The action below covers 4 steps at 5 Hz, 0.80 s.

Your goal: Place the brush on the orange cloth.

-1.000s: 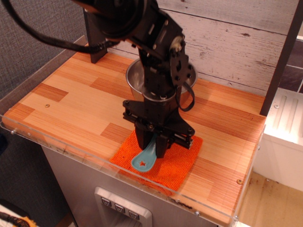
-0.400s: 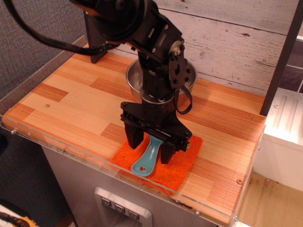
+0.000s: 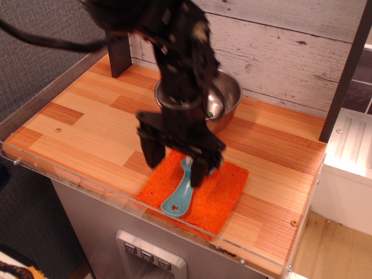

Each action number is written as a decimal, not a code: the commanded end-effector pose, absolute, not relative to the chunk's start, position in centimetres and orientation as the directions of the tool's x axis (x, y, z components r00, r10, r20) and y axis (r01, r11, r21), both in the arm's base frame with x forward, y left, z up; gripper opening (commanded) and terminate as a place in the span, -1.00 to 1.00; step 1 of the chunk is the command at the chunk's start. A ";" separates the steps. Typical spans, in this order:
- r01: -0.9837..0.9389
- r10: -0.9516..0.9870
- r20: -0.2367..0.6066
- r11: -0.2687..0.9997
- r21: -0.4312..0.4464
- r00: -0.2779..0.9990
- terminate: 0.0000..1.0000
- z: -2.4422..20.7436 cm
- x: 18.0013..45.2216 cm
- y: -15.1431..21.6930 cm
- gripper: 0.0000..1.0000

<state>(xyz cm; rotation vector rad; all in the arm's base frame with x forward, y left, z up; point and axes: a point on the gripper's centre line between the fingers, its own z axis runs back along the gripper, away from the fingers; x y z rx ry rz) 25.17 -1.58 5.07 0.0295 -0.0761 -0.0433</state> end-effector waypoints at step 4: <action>0.061 -0.059 0.157 0.998 -0.004 0.986 -1.00 10.6 29.3 3.7 1.00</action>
